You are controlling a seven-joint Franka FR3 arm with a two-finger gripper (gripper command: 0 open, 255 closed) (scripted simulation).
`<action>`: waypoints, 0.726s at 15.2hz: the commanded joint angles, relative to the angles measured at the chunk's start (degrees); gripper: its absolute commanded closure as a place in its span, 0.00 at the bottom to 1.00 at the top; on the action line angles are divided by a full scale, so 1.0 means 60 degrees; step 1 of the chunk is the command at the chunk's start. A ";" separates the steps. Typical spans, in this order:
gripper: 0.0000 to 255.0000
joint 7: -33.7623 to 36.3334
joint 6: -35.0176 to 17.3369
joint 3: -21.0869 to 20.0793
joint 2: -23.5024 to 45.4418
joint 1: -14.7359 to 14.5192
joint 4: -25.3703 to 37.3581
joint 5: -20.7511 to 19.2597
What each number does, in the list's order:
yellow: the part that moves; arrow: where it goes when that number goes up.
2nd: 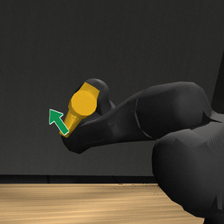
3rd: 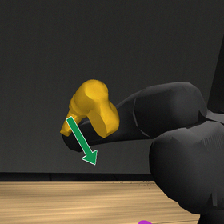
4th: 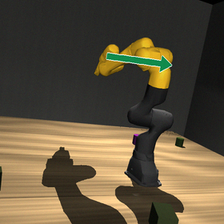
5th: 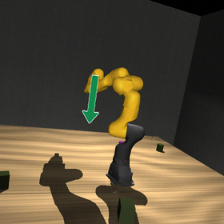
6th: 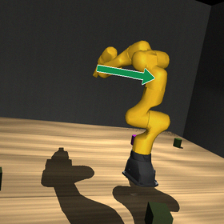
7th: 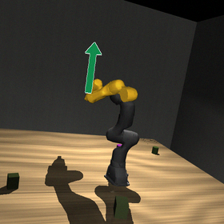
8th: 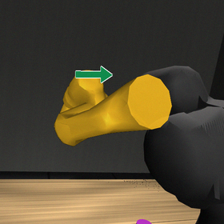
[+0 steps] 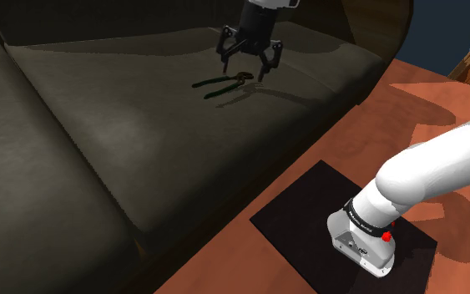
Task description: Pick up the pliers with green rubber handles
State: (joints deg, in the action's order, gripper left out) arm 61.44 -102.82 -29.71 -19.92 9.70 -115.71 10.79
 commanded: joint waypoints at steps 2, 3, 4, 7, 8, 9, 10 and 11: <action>1.00 0.0001 -0.0100 -0.0013 -0.0008 -0.0007 -0.0102 0.0009; 1.00 -0.0005 -0.0099 -0.0008 -0.0009 -0.0005 -0.0103 0.0008; 1.00 -0.0004 -0.0097 -0.0008 -0.0012 -0.0006 -0.0104 0.0009; 1.00 -0.0004 -0.0096 -0.0008 -0.0012 -0.0005 -0.0103 0.0009; 1.00 -0.0004 -0.0095 -0.0008 -0.0012 -0.0005 -0.0102 0.0009; 1.00 -0.0004 -0.0095 -0.0008 -0.0012 -0.0005 -0.0102 0.0009; 1.00 -0.0005 -0.0094 -0.0007 -0.0013 -0.0005 -0.0102 0.0010; 1.00 -0.0008 -0.0102 -0.0006 -0.0011 -0.0005 -0.0108 0.0009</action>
State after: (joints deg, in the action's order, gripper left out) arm 61.39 -103.42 -29.73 -20.01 9.68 -116.33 10.84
